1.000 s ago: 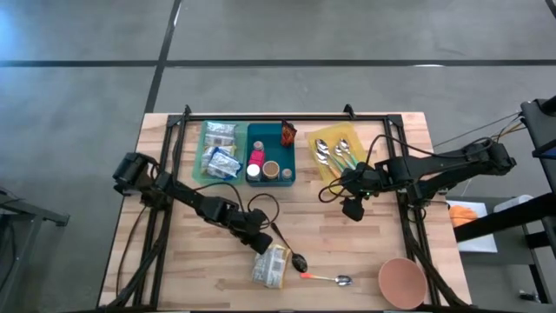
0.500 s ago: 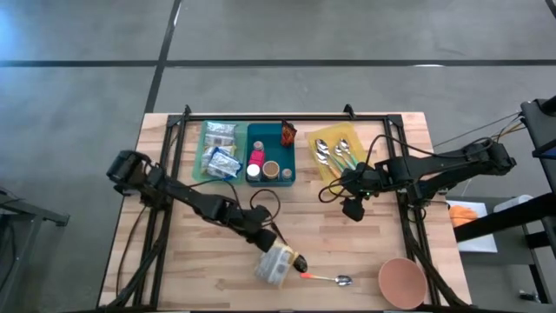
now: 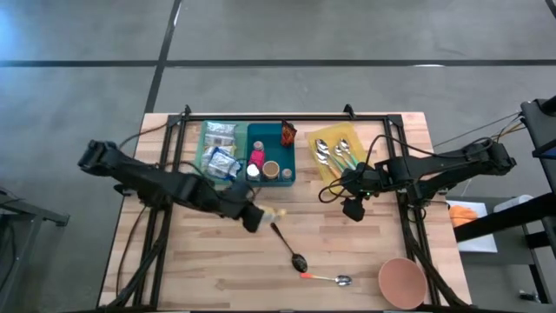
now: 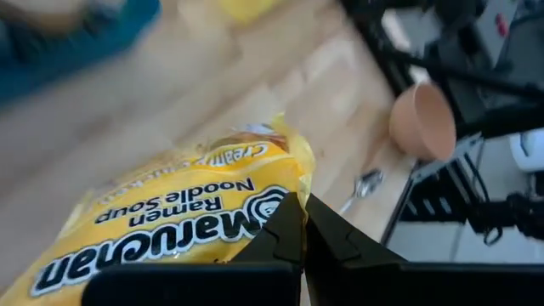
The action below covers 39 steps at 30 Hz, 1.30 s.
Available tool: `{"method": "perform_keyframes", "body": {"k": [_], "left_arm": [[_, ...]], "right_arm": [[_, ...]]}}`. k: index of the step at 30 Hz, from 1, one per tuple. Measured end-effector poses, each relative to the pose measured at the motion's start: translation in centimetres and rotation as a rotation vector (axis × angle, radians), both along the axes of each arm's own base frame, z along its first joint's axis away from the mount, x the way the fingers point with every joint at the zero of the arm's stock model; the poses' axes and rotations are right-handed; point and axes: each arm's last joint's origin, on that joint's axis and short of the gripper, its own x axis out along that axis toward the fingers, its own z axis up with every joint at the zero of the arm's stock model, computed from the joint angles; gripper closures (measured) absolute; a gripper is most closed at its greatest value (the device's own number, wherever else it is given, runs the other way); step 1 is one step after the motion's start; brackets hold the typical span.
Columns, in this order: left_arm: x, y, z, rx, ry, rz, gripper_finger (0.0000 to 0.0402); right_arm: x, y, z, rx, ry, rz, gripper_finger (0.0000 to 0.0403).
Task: Pick & Place Food Item
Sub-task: Put the yellow noodle pack into the green bin
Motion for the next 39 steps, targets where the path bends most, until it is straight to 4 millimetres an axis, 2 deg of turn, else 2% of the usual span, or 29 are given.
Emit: {"method": "perform_keyframes", "body": {"k": [5, 11, 23, 39], "left_arm": [[-2.3, 1.4, 3.4, 0.107, -0.029, 0.083, 0.0401], [-4.9, 3.6, 5.4, 0.191, 0.001, 0.200, 0.0401], [-7.0, 8.9, 5.3, 0.292, 0.172, 0.356, 0.0401], [-8.8, 16.9, 5.3, 0.426, 0.341, 0.429, 0.0401]], "right_arm": [[0.0, 0.0, -0.1, 0.000, 0.002, 0.001, 0.0119], [0.0, 0.0, -0.1, 0.000, 0.003, -0.003, 0.0119], [0.0, 0.0, -0.1, 0.002, -0.002, -0.006, 0.0119], [-0.1, 0.0, -0.6, 0.009, 0.009, -0.045, 0.0119]]}}
